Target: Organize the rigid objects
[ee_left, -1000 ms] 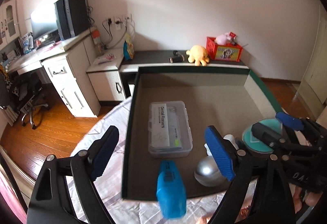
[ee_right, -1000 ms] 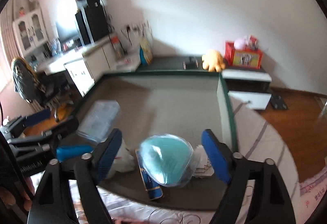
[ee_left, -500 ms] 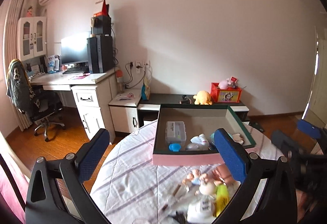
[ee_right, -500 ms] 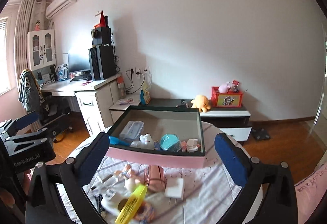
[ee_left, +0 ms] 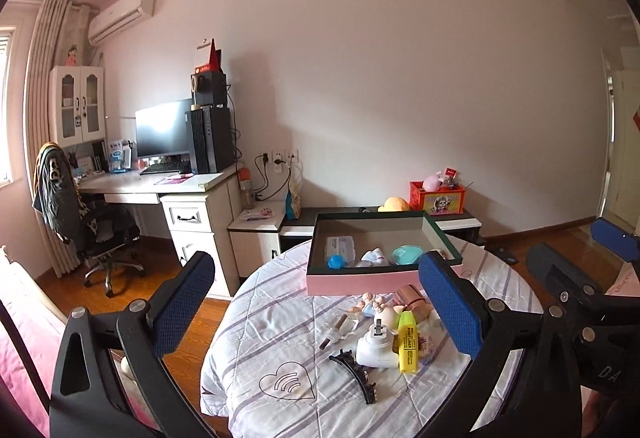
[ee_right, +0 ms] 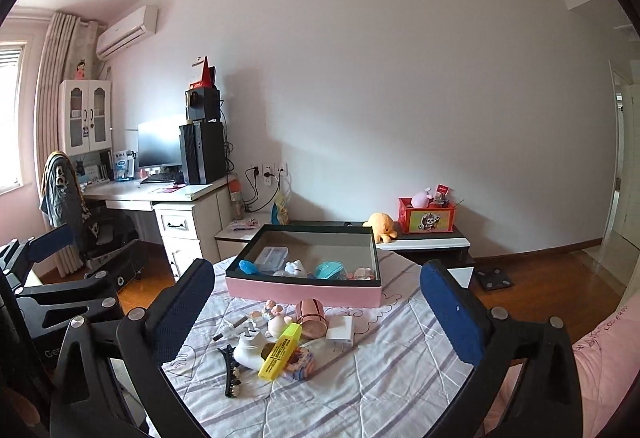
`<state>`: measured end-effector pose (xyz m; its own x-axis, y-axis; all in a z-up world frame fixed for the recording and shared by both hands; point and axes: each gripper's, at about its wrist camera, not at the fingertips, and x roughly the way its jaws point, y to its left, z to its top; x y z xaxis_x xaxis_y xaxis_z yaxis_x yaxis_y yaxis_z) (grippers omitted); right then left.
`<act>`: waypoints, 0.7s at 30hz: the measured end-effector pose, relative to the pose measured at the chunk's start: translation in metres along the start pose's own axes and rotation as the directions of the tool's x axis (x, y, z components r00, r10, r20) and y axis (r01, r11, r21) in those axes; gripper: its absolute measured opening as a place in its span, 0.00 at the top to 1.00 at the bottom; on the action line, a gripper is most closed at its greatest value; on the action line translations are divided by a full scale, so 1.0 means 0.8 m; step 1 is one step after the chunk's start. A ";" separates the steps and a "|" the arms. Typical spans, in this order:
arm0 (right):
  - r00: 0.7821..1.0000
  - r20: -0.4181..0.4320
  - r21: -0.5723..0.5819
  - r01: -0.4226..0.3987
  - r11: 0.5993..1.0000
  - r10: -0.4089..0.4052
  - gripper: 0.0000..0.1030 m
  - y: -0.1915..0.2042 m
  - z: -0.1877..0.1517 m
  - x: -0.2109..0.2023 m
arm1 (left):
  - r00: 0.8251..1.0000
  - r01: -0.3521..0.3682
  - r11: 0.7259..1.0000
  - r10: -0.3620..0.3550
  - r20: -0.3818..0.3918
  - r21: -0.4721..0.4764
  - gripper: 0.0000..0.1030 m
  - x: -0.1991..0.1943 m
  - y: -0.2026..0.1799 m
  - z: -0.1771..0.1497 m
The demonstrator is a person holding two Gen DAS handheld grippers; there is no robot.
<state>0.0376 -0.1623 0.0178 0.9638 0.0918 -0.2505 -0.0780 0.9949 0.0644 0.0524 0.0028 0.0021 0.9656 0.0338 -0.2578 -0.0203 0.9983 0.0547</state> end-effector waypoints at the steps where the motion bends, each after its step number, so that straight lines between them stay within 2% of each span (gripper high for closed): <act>1: 1.000 0.007 0.001 0.005 1.000 -0.005 0.00 -0.001 -0.001 -0.005 | 1.000 0.001 1.000 -0.001 0.010 0.003 0.00 -0.006 -0.001 0.000; 10: 0.999 0.045 -0.009 0.029 1.000 -0.029 0.00 0.002 0.005 -0.035 | 0.998 0.005 1.000 -0.005 0.058 -0.003 0.00 -0.036 -0.006 0.005; 21: 0.999 0.027 -0.010 0.046 0.999 -0.046 0.00 0.001 -0.002 -0.027 | 0.998 0.019 1.000 -0.019 0.053 -0.007 0.00 -0.027 -0.007 -0.001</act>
<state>0.0165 -0.1635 0.0213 0.9729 0.0450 -0.2268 -0.0362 0.9984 0.0427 0.0312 -0.0039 0.0068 0.9781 0.0122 -0.2076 -0.0032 0.9991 0.0433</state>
